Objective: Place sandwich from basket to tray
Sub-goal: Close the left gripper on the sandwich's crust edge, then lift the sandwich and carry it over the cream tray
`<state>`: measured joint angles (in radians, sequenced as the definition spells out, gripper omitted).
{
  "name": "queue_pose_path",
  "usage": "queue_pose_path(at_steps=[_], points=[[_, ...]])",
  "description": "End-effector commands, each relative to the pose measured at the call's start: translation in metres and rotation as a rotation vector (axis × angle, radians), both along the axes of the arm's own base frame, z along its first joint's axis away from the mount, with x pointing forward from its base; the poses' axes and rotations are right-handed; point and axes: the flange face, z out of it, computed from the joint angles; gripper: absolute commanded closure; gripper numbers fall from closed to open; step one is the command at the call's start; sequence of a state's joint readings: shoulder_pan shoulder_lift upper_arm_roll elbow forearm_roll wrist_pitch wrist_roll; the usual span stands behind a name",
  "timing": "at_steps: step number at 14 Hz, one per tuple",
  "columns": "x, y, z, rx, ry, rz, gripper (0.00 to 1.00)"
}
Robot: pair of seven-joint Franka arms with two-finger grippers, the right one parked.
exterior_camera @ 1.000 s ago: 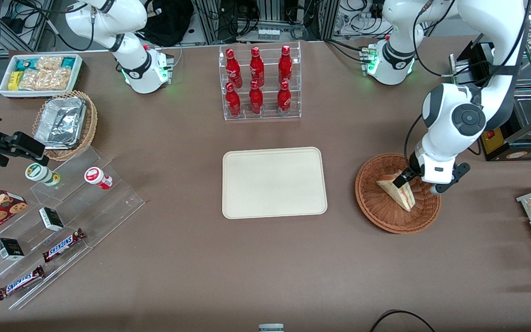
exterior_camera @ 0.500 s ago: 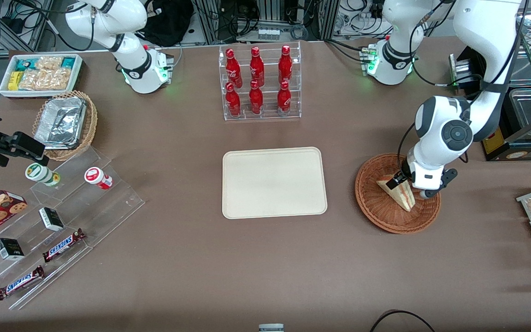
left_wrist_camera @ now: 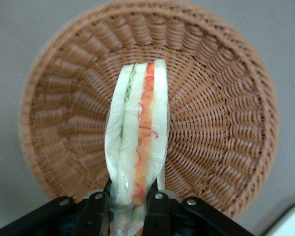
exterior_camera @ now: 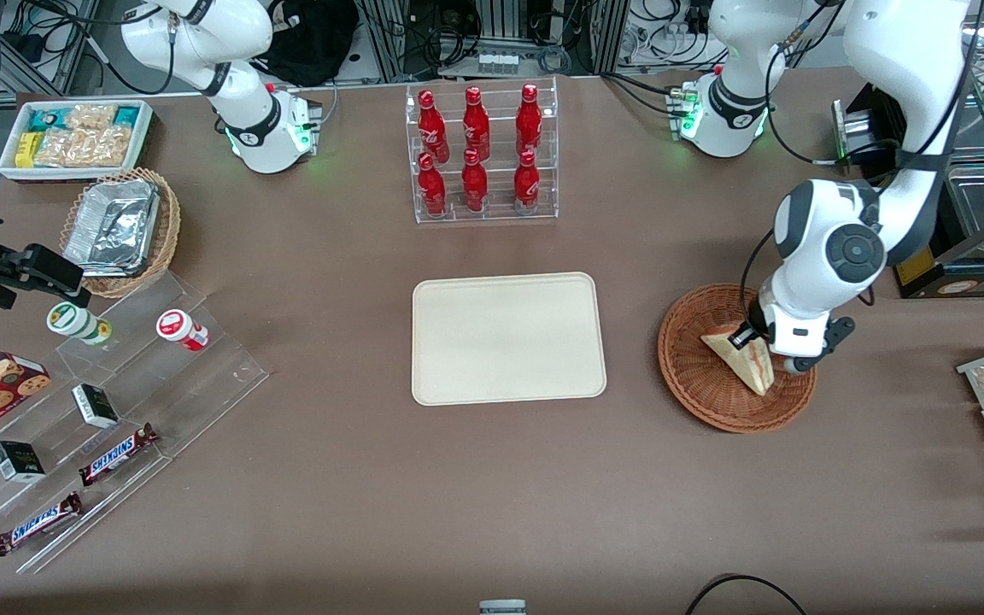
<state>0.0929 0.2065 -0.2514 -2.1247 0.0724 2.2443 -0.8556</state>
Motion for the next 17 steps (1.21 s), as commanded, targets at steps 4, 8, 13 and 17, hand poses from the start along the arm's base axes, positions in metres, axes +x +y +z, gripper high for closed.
queue_pose_path(at_steps=[4, 8, 13, 17], points=[[0.036, -0.078, 0.157, 0.005, 0.054, -0.100, 0.93], [0.011, -0.185, 0.144, -0.002, 0.051, -0.304, 0.93], [-0.009, -0.298, 0.089, -0.077, 0.060, -0.470, 0.91], [-0.038, -0.364, 0.041, -0.098, 0.023, -0.588, 0.91]])
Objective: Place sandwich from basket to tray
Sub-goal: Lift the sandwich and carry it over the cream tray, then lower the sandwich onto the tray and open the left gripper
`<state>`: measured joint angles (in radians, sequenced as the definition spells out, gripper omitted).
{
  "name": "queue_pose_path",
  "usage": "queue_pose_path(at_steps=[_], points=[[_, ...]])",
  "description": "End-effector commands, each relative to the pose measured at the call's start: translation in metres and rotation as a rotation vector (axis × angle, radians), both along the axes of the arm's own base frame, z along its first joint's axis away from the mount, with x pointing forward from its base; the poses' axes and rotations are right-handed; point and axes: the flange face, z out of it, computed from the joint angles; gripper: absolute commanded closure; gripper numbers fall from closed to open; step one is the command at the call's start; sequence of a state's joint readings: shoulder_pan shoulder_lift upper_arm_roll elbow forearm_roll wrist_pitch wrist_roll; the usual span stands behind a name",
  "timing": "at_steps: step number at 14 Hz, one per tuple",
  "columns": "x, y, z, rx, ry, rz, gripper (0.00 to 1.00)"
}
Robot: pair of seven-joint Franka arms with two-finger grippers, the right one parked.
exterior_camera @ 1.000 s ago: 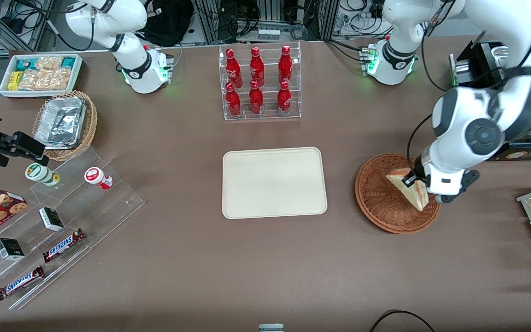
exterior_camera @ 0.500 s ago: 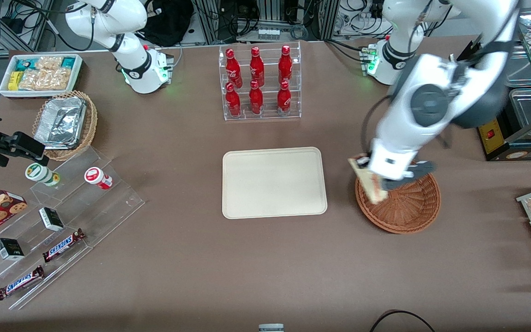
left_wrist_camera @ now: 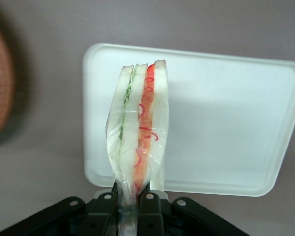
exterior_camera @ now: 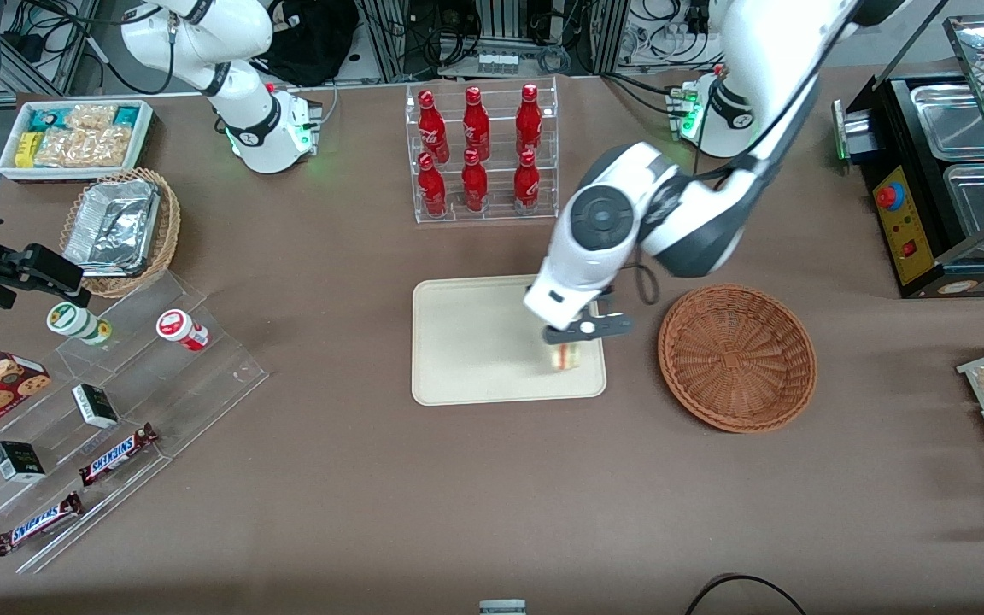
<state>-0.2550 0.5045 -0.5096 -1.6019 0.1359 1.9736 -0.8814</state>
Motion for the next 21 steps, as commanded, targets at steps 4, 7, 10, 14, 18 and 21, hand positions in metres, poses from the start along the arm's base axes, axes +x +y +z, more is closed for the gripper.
queue_pose_path(at_steps=[4, 7, 10, 14, 18, 21], points=[[-0.015, -0.056, -0.047, -0.010, -0.083, -0.069, 0.90], [-0.020, -0.066, -0.071, 0.021, -0.106, -0.087, 0.90], [-0.018, -0.082, -0.082, 0.021, -0.125, -0.075, 0.90], [-0.021, -0.094, -0.092, 0.019, -0.119, -0.072, 0.90], [-0.027, -0.094, -0.110, 0.049, -0.108, -0.090, 0.83], [-0.027, -0.093, -0.106, 0.053, -0.112, -0.073, 0.02]])
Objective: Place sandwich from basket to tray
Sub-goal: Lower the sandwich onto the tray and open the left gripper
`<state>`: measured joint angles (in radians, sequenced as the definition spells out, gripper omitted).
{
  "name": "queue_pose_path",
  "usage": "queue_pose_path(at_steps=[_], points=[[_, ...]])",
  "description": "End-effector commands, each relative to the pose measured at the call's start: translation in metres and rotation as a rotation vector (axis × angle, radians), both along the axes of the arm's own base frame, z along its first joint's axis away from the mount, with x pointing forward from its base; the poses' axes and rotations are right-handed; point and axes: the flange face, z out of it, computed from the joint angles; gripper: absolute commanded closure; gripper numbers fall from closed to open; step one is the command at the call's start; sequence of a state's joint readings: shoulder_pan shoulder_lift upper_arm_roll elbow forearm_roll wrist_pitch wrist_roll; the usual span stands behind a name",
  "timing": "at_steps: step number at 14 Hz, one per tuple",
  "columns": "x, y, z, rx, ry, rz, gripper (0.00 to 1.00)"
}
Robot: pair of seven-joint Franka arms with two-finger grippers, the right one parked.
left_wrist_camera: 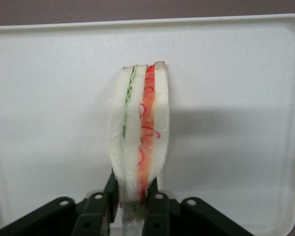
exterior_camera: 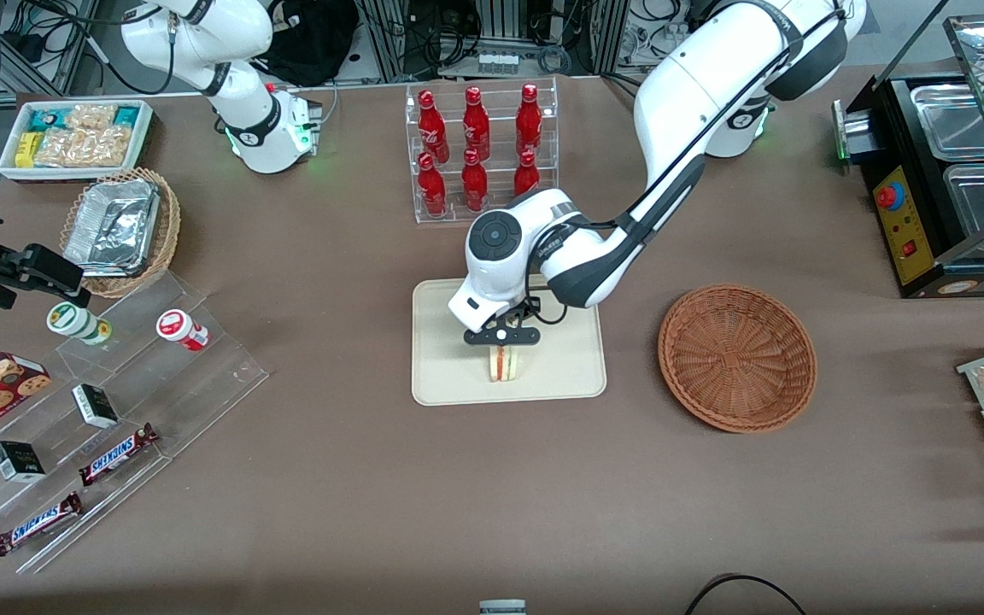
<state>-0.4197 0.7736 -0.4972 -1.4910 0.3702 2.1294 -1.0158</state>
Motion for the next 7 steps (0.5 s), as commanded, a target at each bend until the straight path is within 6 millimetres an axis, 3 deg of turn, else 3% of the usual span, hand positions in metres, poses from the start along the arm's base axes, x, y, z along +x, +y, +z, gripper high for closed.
queue_pose_path(at_steps=[1, 2, 4, 7], points=[[0.002, -0.004, 0.013, 0.017, -0.033, 0.025, 0.01], [0.005, -0.002, 0.025, 0.013, -0.046, 0.030, 0.01], [0.013, 0.010, 0.084, 0.013, -0.092, 0.060, 0.01], [0.022, 0.050, 0.167, 0.036, -0.115, 0.194, 0.01]])
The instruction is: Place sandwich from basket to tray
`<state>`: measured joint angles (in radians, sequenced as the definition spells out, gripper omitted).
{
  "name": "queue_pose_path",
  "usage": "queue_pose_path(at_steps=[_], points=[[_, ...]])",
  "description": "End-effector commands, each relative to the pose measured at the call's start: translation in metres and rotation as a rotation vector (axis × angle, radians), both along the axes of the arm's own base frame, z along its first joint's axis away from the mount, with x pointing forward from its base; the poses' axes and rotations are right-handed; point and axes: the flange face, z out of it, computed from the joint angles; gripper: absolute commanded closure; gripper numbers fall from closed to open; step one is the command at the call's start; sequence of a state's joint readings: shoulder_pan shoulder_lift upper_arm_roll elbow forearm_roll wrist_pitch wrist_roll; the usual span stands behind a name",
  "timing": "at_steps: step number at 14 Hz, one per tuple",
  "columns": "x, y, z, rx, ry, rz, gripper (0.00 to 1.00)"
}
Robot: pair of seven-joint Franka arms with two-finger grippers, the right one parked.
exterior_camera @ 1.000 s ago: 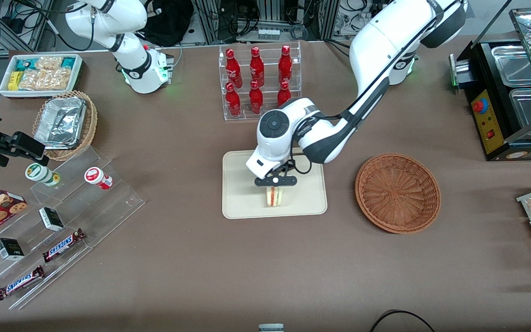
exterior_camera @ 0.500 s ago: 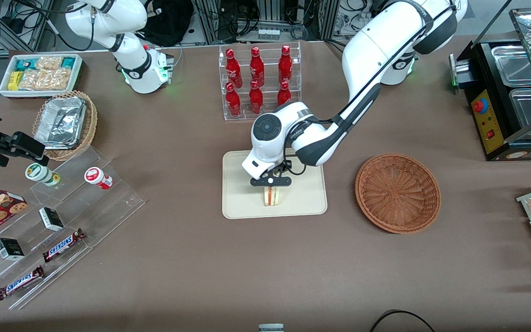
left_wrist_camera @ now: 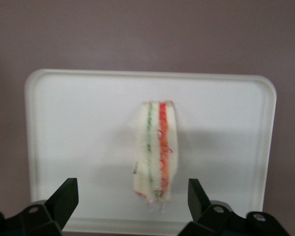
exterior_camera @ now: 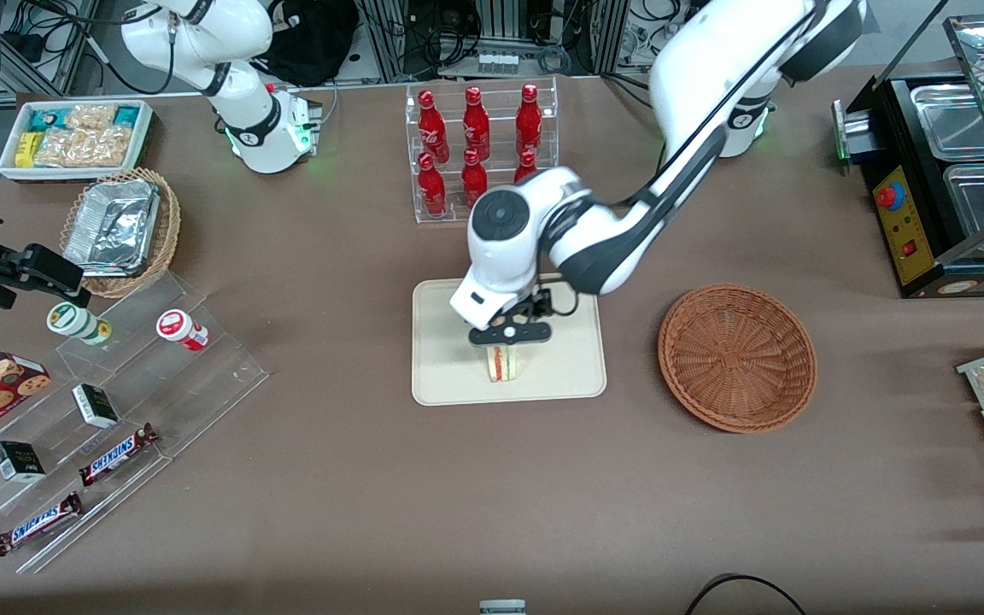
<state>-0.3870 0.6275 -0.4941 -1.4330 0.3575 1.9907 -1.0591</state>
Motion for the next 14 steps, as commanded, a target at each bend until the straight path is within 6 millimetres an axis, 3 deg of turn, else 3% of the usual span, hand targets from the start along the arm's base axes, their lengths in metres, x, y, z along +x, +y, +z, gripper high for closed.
queue_pose_path(at_steps=[1, 3, 6, 10, 14], points=[[-0.003, 0.048, 0.081, 0.040, -0.029, 0.165, 0.01], [0.005, 0.099, 0.128, 0.059, -0.029, 0.269, 0.00], [0.013, 0.178, 0.173, 0.113, -0.004, 0.299, 0.00], [0.019, 0.285, 0.218, 0.070, 0.144, 0.148, 0.00], [0.016, 0.356, 0.244, 0.062, 0.188, 0.065, 0.00]])
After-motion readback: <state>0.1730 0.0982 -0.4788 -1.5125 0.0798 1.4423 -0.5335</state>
